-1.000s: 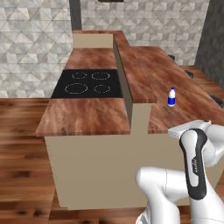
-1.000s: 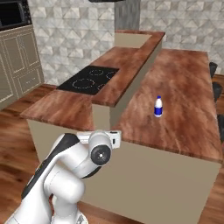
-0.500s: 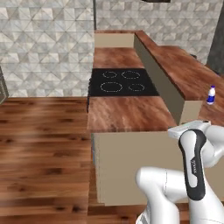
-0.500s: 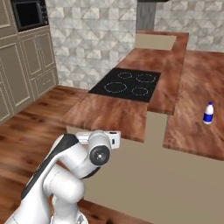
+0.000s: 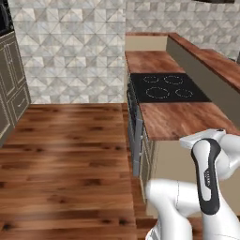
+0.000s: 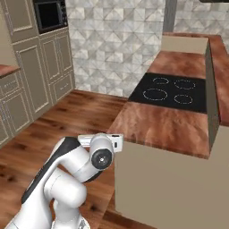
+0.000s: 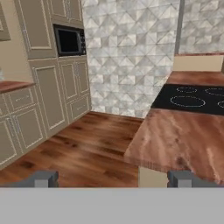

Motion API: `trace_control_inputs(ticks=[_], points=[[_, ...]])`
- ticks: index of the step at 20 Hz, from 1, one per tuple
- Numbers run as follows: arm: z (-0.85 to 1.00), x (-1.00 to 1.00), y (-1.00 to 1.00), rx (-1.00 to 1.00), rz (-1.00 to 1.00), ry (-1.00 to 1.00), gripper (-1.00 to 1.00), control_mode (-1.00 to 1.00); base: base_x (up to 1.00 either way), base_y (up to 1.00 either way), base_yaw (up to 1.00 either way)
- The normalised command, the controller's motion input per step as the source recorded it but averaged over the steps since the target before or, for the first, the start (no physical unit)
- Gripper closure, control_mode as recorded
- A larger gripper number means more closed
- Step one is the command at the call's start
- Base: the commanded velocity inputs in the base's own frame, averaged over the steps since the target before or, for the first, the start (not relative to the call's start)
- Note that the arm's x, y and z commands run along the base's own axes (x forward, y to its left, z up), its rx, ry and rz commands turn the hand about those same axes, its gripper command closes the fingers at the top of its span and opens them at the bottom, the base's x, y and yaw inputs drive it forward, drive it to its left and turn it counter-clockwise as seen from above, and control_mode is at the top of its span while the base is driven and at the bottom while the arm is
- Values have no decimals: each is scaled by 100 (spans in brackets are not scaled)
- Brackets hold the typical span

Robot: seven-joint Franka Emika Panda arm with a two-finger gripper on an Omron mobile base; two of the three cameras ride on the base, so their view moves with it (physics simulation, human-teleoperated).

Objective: Move the drinks to the dining counter.

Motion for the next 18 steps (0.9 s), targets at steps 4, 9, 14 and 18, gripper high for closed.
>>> trace_control_inputs(ticks=[4, 9, 14, 18], points=[[0, 0, 0, 0, 0, 0, -100, 100, 0, 100, 2], [0, 0, 0, 0, 0, 0, -100, 100, 0, 84, 16], [0, 0, 0, 0, 0, 0, -100, 100, 6, 48, 30], [0, 0, 0, 0, 0, 0, -100, 100, 24, 25, 39]])
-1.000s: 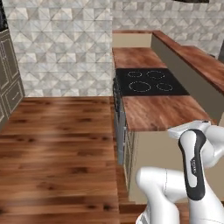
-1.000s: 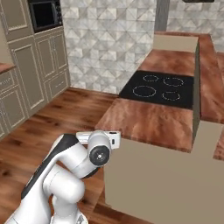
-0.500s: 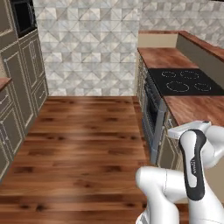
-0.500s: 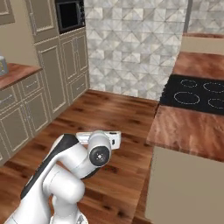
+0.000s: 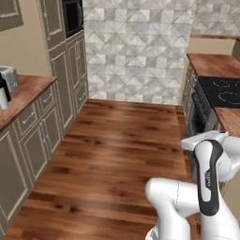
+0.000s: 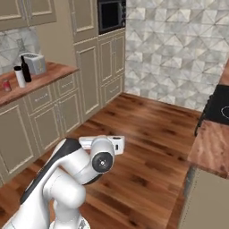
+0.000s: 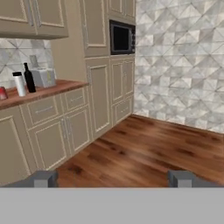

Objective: Move the drinks to the dining counter.

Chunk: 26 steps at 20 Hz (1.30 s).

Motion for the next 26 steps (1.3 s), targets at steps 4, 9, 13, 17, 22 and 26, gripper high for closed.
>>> trace_control_inputs(ticks=[4, 9, 13, 17, 22, 26], points=[[0, 0, 0, 0, 0, 0, -100, 100, 33, 17, 46], [0, 0, 0, 0, 0, 0, -100, 100, 45, 15, 47], [0, 0, 0, 0, 0, 0, -100, 100, 54, 14, 48], [0, 0, 0, 0, 0, 0, -100, 100, 56, 12, 46], [0, 0, 0, 0, 0, 0, -100, 100, 75, 3, 29], [0, 0, 0, 0, 0, 0, -100, 100, 93, 0, 20]])
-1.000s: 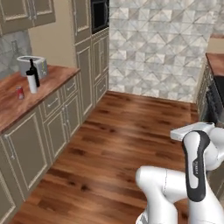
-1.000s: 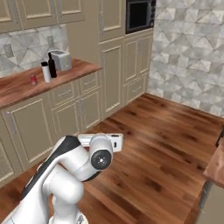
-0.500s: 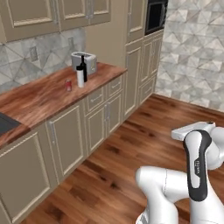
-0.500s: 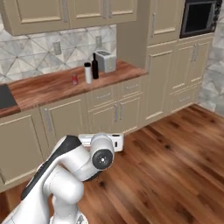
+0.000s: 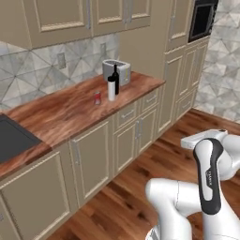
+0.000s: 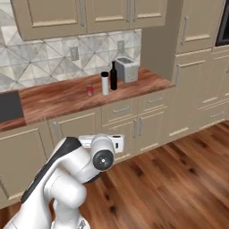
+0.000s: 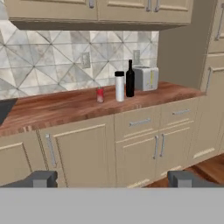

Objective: Move the drinks to the dining counter.

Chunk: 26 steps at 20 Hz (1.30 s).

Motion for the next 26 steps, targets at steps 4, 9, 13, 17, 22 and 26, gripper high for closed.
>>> trace_control_inputs(ticks=[4, 9, 13, 17, 22, 26], points=[[0, 0, 0, 0, 0, 0, -100, 100, 92, 0, 17], [0, 0, 0, 0, 0, 0, -100, 100, 63, 0, 25], [0, 0, 0, 0, 0, 0, -100, 100, 57, 0, 33], [0, 0, 0, 0, 0, 0, -100, 100, 47, -10, 36], [0, 0, 0, 0, 0, 0, -100, 100, 41, -25, 34], [0, 0, 0, 0, 0, 0, -100, 100, 32, -40, 32]])
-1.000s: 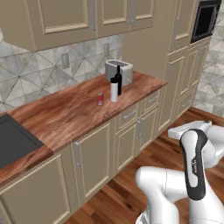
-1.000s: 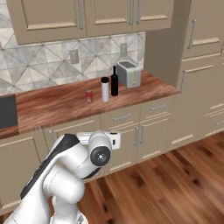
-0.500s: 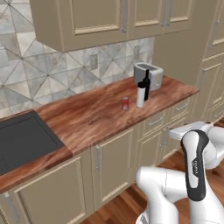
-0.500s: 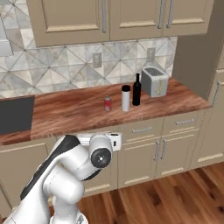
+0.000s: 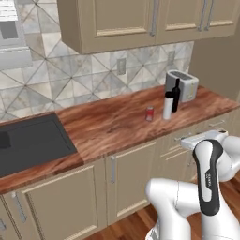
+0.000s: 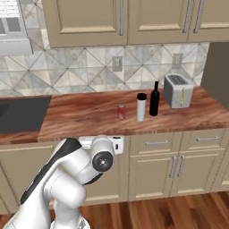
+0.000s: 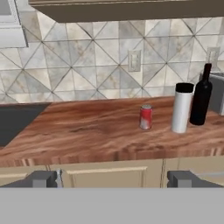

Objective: Move the drinks to the dining counter.

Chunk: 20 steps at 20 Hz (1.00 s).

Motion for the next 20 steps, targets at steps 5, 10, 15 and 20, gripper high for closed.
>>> trace_control_inputs(ticks=[5, 10, 15, 20], points=[[0, 0, 0, 0, 0, 0, -100, 100, 13, -58, 29], [0, 0, 0, 0, 0, 0, -100, 100, 10, -65, 28], [0, 0, 0, 0, 0, 0, -100, 100, 11, -62, 28], [0, 0, 0, 0, 0, 0, -100, 100, 21, -47, 27]])
